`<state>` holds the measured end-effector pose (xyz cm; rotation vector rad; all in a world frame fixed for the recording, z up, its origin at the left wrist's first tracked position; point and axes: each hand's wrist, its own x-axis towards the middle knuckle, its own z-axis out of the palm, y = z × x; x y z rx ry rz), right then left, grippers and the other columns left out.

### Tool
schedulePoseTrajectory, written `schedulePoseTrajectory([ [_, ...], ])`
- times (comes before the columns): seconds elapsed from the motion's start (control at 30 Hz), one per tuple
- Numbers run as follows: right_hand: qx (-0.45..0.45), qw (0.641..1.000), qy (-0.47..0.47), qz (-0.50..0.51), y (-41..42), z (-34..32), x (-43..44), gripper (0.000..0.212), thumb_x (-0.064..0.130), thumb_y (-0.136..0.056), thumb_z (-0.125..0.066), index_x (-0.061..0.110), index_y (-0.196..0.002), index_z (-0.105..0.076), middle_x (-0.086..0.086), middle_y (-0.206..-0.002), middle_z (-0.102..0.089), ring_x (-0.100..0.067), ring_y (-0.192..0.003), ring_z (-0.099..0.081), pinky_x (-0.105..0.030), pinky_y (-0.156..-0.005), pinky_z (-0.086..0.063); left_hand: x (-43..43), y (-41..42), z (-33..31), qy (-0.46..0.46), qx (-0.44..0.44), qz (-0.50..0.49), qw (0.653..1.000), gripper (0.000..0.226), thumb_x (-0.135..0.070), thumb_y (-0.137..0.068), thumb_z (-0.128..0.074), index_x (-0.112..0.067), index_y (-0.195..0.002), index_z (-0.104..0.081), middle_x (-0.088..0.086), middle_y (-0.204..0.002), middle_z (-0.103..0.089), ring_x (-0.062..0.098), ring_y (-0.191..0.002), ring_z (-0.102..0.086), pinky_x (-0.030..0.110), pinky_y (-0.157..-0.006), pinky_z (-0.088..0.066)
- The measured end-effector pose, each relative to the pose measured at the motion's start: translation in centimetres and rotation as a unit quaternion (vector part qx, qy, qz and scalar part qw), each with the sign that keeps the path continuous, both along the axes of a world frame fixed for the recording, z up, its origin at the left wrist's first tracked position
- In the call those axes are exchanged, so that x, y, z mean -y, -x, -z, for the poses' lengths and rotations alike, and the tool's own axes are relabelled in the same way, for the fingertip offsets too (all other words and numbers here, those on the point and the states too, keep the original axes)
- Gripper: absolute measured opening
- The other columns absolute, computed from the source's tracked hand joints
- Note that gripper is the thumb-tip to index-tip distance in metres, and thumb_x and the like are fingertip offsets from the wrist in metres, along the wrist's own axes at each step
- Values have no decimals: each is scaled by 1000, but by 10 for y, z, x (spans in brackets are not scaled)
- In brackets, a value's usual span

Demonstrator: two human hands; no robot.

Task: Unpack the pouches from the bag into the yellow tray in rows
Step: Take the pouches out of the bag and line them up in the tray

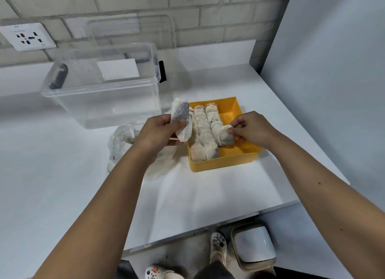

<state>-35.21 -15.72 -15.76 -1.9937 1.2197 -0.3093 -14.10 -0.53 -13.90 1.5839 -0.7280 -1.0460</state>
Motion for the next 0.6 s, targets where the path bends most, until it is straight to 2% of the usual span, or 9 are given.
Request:
schedulePoseTrajectory([
  [0.1,-3,1000,-18,-9,-5,5,-3,14,13,-88,-71,7,-99,-65,-8,-68,-68,-21,-58,-64,-26,-63,-55,4,5,3,-3,-3,8,1000,14,-16,-95,-65,-9,-103,-73,7,-89,-77,18,-76,-73,27,-66,-61],
  [0.3,-27,999,-20,-13,-20,14,-3,15,10,-89,-69,5,-102,-65,-17,-78,-72,-27,-66,-69,-32,-71,-58,5,9,5,-12,-1,18,1000,12,-16,-94,-65,-9,-100,-72,5,-85,-77,17,-74,-74,28,-66,-61],
  [0.43,-24,1000,-1,9,-23,20,-2,10,10,-88,-69,9,-94,-61,-13,-74,-72,-28,-66,-71,-36,-73,-60,5,9,5,-20,3,18,1000,13,-16,-94,-66,-7,-101,-72,7,-87,-77,19,-75,-74,29,-67,-62],
  [0.53,-18,1000,-11,15,-23,21,-4,18,9,-86,-71,16,-87,-55,-12,-73,-72,-26,-62,-71,-37,-72,-60,5,11,7,-30,2,30,999,18,-16,-94,-66,-4,-105,-72,14,-94,-77,25,-82,-75,32,-72,-62],
  [0.6,-7,999,-28,15,-21,20,-5,20,11,-85,-73,16,-91,-54,-12,-74,-73,-25,-60,-70,-35,-70,-60,6,13,8,-32,-3,38,999,18,-16,-94,-66,-3,-105,-72,15,-96,-76,26,-84,-75,32,-71,-62],
])
